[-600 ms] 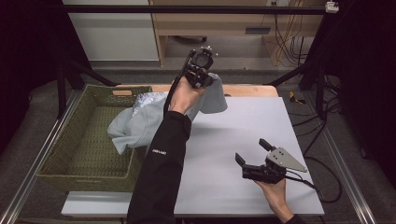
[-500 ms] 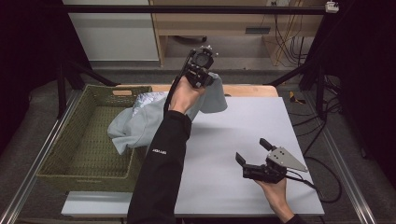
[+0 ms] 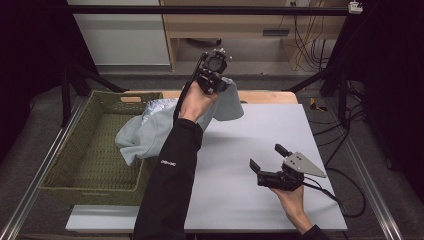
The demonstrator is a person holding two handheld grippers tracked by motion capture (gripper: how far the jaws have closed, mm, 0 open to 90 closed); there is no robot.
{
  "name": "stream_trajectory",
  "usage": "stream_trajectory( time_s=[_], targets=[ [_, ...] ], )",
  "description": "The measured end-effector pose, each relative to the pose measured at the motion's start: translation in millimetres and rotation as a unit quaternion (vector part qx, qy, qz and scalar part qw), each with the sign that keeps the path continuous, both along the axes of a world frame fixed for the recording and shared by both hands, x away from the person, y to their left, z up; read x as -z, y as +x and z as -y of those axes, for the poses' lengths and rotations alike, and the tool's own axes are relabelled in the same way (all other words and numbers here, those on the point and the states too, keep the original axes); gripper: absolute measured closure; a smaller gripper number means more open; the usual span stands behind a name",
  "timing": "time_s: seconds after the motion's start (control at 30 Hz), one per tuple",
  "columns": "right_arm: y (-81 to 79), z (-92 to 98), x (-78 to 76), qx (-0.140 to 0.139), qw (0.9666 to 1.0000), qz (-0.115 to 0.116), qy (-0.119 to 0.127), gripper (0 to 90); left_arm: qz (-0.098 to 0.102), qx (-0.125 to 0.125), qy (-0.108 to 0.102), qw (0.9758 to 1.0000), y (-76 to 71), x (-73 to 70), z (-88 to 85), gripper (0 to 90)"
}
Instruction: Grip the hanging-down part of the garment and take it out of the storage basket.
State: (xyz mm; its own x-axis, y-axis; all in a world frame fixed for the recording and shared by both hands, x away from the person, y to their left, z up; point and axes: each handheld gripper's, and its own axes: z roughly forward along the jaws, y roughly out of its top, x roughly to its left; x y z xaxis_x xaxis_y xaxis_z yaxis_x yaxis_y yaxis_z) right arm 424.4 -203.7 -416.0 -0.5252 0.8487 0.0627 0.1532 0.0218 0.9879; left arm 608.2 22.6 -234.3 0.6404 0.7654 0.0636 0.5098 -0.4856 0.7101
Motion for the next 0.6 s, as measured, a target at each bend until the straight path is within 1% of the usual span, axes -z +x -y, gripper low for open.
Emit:
stream_trajectory(
  time_s=[0.03, 0.13, 0.17, 0.2, 0.23, 0.27, 0.3, 0.33, 0.37, 0.4, 0.47, 0.5, 0.53, 0.57, 0.6],
  targets=[
    [2.7, -3.8, -3.3, -0.003, 1.0000, 0.001, 0.004, 0.3, 0.000, 0.000, 0.001, 1.0000, -0.3, -0.5, -0.1, 84.5],
    [6.3, -8.4, -5.7, -0.007, 0.9999, 0.007, 0.004, 0.2, 0.002, 0.002, 0.001, 1.0000, -1.3, -3.2, -1.5, 84.5],
    [9.9, -13.7, -8.1, -0.008, 0.9999, 0.010, 0.004, 0.3, 0.003, 0.001, 0.000, 1.0000, -1.8, -4.0, -1.7, 84.5],
    [10.4, -16.6, -9.8, -0.013, 0.9999, 0.001, 0.007, 0.3, 0.004, 0.001, -0.001, 1.0000, -2.3, -4.6, -1.9, 84.5],
    [10.4, -16.6, -9.8, -0.013, 0.9999, 0.001, 0.007, 0.3, 0.005, 0.002, 0.000, 1.0000, -2.8, -5.0, -2.2, 84.5],
    [14.8, -21.3, -10.9, -0.013, 0.9999, 0.006, 0.006, 0.3, 0.005, 0.001, 0.000, 1.0000, -3.4, -5.4, -2.7, 84.5],
    [14.8, -21.3, -10.9, -0.013, 0.9999, 0.006, 0.006, 0.3, 0.005, 0.001, 0.000, 1.0000, -3.9, -5.7, -3.4, 84.5],
    [19.4, -26.7, -12.1, -0.014, 0.9998, 0.013, 0.001, 0.3, 0.006, 0.001, 0.000, 1.0000, -4.3, -6.1, -4.2, 84.5],
    [19.4, -26.7, -12.1, -0.014, 0.9998, 0.013, 0.001, 0.3, 0.006, 0.000, -0.002, 1.0000, -4.6, -6.5, -5.1, 84.5],
    [20.6, -29.7, -13.4, -0.015, 0.9999, 0.008, 0.003, 0.3, 0.006, 0.000, -0.002, 1.0000, -4.8, -6.8, -5.7, 84.5],
    [26.5, -33.4, -14.3, -0.016, 0.9998, 0.012, -0.006, 0.3, 0.006, 0.001, -0.002, 1.0000, -5.2, -7.3, -6.8, 84.5],
    [29.4, -39.1, -15.8, -0.015, 0.9998, 0.009, -0.002, 0.3, 0.007, 0.000, -0.002, 1.0000, -5.2, -7.4, -7.3, 84.5],
    [29.4, -39.1, -15.8, -0.015, 0.9998, 0.009, -0.002, 0.3, 0.007, -0.001, -0.001, 1.0000, -5.2, -7.6, -7.8, 84.5],
    [31.3, -41.5, -16.7, -0.017, 0.9998, 0.007, -0.007, 0.3, 0.006, 0.000, 0.000, 1.0000, -5.1, -7.8, -8.6, 84.5],
    [33.9, -44.2, -17.3, -0.020, 0.9997, 0.012, -0.008, 0.3, 0.006, 0.000, 0.000, 1.0000, -5.2, -8.0, -9.1, 84.5]
  ],
)
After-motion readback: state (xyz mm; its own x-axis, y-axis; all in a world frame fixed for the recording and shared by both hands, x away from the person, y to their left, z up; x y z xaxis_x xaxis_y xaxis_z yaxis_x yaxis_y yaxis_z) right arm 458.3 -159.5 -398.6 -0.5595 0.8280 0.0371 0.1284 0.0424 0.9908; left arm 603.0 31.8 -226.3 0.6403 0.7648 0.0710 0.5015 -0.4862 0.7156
